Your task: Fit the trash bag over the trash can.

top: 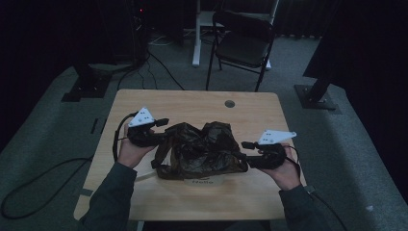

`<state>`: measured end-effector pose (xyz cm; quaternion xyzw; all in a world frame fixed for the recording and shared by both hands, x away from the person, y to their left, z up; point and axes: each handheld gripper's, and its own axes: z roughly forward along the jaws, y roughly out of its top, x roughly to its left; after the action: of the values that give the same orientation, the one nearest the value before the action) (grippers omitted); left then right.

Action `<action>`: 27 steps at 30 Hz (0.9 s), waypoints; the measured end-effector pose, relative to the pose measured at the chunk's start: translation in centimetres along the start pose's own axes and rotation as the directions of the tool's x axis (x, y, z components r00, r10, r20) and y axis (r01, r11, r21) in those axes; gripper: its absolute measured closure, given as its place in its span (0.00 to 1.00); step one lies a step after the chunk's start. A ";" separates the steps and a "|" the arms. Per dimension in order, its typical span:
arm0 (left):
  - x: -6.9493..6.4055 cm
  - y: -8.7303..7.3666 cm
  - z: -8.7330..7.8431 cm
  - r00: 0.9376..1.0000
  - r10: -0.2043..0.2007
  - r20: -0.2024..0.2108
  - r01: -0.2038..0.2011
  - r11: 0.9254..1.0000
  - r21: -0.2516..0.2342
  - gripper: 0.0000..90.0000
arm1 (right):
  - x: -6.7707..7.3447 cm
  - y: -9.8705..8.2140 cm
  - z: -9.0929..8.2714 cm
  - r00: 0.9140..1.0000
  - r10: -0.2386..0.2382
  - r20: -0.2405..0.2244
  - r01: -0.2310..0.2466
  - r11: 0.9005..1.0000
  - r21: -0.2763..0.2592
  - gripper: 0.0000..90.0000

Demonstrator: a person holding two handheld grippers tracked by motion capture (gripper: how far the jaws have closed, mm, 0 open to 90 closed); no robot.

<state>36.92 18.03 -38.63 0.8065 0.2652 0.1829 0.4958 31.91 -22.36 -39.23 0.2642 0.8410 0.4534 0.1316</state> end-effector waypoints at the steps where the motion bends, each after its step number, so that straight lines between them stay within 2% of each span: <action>1: -0.1 0.0 0.1 1.000 0.009 0.001 -0.009 1.000 0.007 0.53 | 0.0 0.3 0.3 1.000 -0.008 0.007 0.008 1.000 -0.001 0.57; 3: -0.3 0.0 0.6 1.000 0.024 0.010 -0.024 0.999 0.025 0.51 | 0.3 1.0 1.2 1.000 -0.024 0.010 0.024 1.000 0.001 0.57; 7: -0.5 0.1 1.5 0.999 0.032 0.016 -0.033 0.998 0.050 0.50 | 0.2 1.4 1.7 1.000 -0.022 0.013 0.022 1.000 0.019 0.57; 8: -0.7 0.1 2.5 0.999 0.029 0.013 -0.030 0.997 0.070 0.50 | 0.1 1.6 2.1 1.000 -0.017 0.020 0.016 0.999 0.028 0.57; 9: -0.8 0.2 2.8 0.999 0.031 0.011 -0.032 0.996 0.085 0.53 | -0.6 1.8 2.8 1.000 -0.006 0.008 0.005 0.999 0.045 0.74; 10: -0.8 0.2 3.3 1.000 0.027 0.002 -0.027 0.995 0.098 0.60 | -0.9 1.9 3.0 1.000 -0.001 0.001 0.001 0.999 0.051 0.82; 12: -0.7 0.2 4.0 1.000 0.007 -0.008 -0.006 0.994 0.110 0.73 | -1.6 2.0 3.5 1.000 0.018 -0.002 -0.018 0.998 0.059 0.91; 14: -0.3 0.1 4.5 0.999 -0.029 -0.017 0.031 0.994 0.107 0.83 | -2.4 1.9 3.8 0.998 0.063 -0.001 -0.063 0.997 0.053 0.96; 18: 0.1 -0.1 5.6 0.998 -0.064 -0.027 0.066 0.991 0.116 0.97 | -3.9 1.7 4.5 0.989 0.145 0.024 -0.146 0.988 0.054 0.98; 19: 0.1 -0.1 5.6 0.998 -0.064 -0.027 0.066 0.991 0.116 0.99 | -3.9 1.7 4.5 0.989 0.145 0.024 -0.146 0.988 0.054 0.98; 22: 0.1 -0.2 6.6 0.996 -0.081 -0.038 0.085 0.988 0.132 1.00 | -5.0 1.4 5.3 0.976 0.213 0.044 -0.216 0.974 0.073 0.98; 25: 0.1 -0.4 7.1 0.995 -0.084 -0.050 0.091 0.985 0.144 1.00 | -5.2 1.3 5.7 0.973 0.226 0.052 -0.229 0.970 0.082 0.98; 27: 0.1 -0.7 7.7 0.994 -0.096 -0.057 0.104 0.982 0.157 1.00 | -5.5 1.2 6.1 0.967 0.246 0.061 -0.251 0.964 0.090 0.98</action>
<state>41.15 12.95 -42.67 0.8245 0.3313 0.1557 0.4315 39.65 -20.67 -41.78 0.3847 0.8187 0.4184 0.0816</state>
